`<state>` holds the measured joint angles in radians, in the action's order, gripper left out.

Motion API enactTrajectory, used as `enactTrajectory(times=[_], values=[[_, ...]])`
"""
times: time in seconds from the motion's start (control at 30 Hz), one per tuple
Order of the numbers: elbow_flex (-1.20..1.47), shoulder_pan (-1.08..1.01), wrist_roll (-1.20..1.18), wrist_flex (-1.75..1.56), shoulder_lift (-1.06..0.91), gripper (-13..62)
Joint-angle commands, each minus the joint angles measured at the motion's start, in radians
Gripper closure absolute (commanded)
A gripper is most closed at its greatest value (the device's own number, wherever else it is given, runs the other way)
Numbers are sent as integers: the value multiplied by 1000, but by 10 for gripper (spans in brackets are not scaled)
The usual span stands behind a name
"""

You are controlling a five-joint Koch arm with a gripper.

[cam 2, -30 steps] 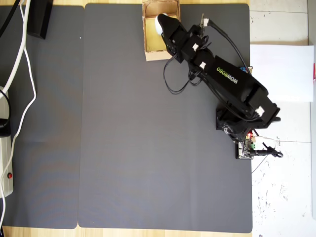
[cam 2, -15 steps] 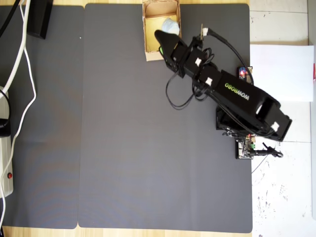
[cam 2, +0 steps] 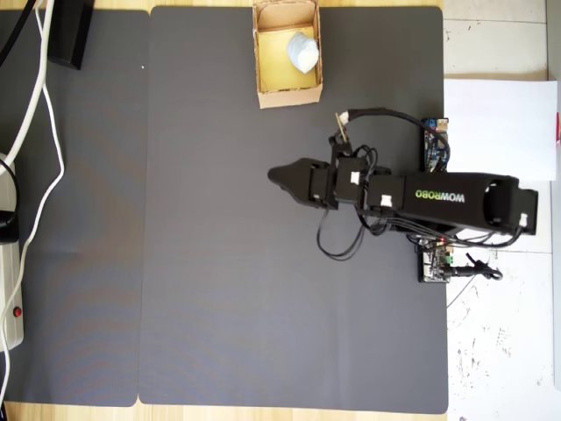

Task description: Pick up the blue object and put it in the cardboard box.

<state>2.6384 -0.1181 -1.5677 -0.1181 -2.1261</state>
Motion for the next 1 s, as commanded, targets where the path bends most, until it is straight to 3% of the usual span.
enactTrajectory(times=[0.0,0.6,0.97], values=[[15,46,-21,-25,-71,153],[480,153,-26,-46,-242,149],[480,150,-20,179,-244,152]])
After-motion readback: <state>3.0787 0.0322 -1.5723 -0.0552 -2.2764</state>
